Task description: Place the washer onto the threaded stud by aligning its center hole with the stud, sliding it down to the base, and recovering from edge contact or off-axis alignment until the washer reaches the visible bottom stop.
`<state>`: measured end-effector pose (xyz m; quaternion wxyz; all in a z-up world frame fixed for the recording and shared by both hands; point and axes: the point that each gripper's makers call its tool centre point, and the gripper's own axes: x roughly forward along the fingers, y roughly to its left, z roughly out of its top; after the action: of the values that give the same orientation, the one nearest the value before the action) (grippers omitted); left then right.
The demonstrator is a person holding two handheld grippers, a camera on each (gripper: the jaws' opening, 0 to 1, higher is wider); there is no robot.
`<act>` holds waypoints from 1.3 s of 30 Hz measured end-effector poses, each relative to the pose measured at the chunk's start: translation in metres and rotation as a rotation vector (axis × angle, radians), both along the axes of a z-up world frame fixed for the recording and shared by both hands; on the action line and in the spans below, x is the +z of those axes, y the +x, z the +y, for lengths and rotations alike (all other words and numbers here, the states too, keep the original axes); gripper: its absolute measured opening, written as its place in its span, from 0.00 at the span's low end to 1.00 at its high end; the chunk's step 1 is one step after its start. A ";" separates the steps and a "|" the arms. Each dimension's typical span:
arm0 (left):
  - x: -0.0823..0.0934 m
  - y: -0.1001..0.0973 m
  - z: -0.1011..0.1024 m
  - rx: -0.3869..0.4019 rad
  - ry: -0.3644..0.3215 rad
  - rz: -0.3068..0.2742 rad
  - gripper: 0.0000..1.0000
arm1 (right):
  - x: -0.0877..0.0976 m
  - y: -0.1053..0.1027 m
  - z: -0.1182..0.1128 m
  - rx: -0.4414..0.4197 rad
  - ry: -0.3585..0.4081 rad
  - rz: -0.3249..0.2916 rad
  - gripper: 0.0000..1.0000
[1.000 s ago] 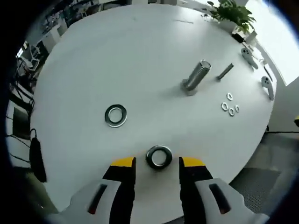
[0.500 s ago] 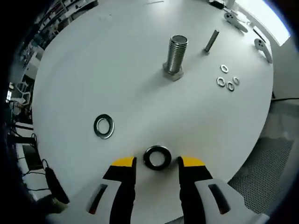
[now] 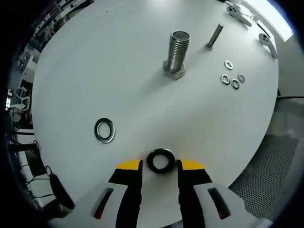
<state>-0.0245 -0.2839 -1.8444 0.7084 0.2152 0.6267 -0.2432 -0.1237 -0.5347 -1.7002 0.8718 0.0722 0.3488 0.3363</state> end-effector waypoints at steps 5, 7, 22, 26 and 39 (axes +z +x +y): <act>0.001 -0.001 0.000 0.001 0.011 0.009 0.21 | 0.000 0.000 0.000 0.002 0.000 0.003 0.32; 0.001 0.000 0.001 0.005 0.017 0.018 0.21 | -0.001 0.000 0.000 0.002 -0.003 0.004 0.31; 0.002 0.000 0.001 0.053 -0.001 0.001 0.22 | 0.000 0.000 0.000 -0.003 0.003 0.003 0.31; 0.002 0.000 0.001 0.067 0.010 0.003 0.21 | 0.000 0.000 0.000 -0.004 0.003 0.003 0.31; 0.003 -0.002 0.000 0.216 -0.056 -0.122 0.20 | 0.000 0.000 0.000 -0.002 0.005 0.005 0.31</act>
<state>-0.0262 -0.2843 -1.8413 0.7731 0.1410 0.5948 -0.1696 -0.1236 -0.5347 -1.6998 0.8711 0.0758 0.3501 0.3359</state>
